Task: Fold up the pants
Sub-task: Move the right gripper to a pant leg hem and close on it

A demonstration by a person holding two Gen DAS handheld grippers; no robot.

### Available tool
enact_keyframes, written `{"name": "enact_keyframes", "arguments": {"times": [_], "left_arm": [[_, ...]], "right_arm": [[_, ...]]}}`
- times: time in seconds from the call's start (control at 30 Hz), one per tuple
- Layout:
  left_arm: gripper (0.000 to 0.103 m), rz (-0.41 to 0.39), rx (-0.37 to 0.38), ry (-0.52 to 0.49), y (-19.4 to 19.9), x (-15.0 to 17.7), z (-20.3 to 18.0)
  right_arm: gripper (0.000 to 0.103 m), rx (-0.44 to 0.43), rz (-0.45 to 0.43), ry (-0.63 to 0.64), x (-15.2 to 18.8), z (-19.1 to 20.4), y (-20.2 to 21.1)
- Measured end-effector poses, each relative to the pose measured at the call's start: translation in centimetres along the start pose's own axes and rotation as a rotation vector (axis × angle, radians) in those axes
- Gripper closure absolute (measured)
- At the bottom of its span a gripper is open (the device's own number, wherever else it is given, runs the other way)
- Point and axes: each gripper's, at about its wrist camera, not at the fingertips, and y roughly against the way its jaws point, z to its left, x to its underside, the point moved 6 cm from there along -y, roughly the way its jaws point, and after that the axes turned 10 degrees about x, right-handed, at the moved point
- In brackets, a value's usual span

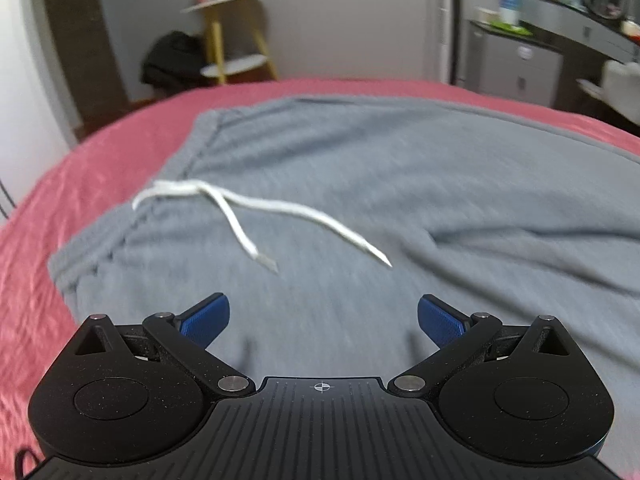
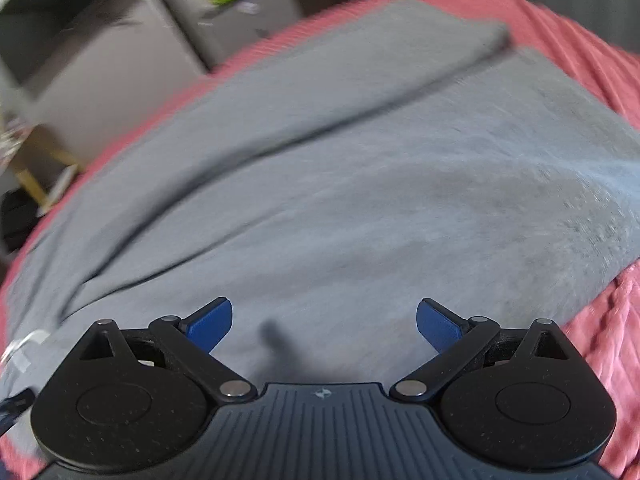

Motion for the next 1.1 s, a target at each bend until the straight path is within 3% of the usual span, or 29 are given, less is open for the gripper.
{"name": "enact_keyframes", "arguments": {"times": [0.13, 0.27, 0.3, 0.37, 0.43, 0.5, 0.63, 0.73, 0.83, 0.9, 0.97, 1.03, 1.07, 1.1], "left_arm": [[0.000, -0.033, -0.122, 0.058, -3.8, -1.6, 1.9], [0.000, -0.085, -0.217, 0.040, -5.0, -1.7, 4.3], [0.000, -0.092, -0.228, 0.028, -5.0, -1.7, 4.6], [0.000, -0.096, -0.239, 0.031, -5.0, -1.7, 5.1], [0.000, -0.083, -0.206, 0.035, -5.5, -1.5, 5.2], [0.000, -0.029, -0.175, 0.041, -6.7, -0.9, 5.2], [0.000, -0.054, -0.118, 0.121, -7.3, -0.3, 6.0], [0.000, -0.062, -0.084, 0.199, -7.2, 0.1, 6.7], [0.000, -0.098, -0.108, 0.174, -7.2, 0.5, 6.1], [0.000, -0.111, -0.110, 0.174, -7.2, 0.6, 6.1], [0.000, -0.111, -0.098, 0.186, -7.2, 0.5, 6.3], [0.000, -0.106, -0.082, 0.199, -7.2, 0.5, 6.6], [0.000, -0.106, -0.077, 0.207, -7.2, 0.4, 6.7], [0.000, -0.103, -0.072, 0.212, -7.2, 0.4, 6.7]], "right_arm": [[0.004, -0.001, -0.042, -0.012, -0.2, -0.2, -1.0], [0.004, 0.022, 0.124, 0.156, -2.1, 1.3, -1.3], [0.004, -0.024, 0.125, 0.119, -3.8, 1.4, -0.8], [0.004, -0.099, 0.035, 0.022, -9.4, 1.8, 0.1], [0.004, -0.063, -0.075, -0.036, -15.5, 2.8, -0.2], [0.005, -0.051, -0.127, -0.058, -21.5, 4.5, -2.5], [0.031, 0.091, -0.119, -0.178, -28.9, 6.7, -9.6], [0.032, 0.144, -0.108, -0.246, -30.9, 8.2, -13.4], [0.033, 0.202, -0.104, -0.268, -31.5, 9.0, -16.6], [0.041, 0.248, -0.115, -0.267, -31.5, 9.1, -18.0], [0.068, 0.290, -0.154, -0.240, -31.3, 9.3, -18.4], [0.089, 0.312, -0.179, -0.209, -31.0, 8.9, -18.4], [0.097, 0.285, -0.187, -0.201, -30.8, 8.6, -18.0], [0.098, 0.257, -0.196, -0.199, -30.5, 8.3, -17.3]]}}
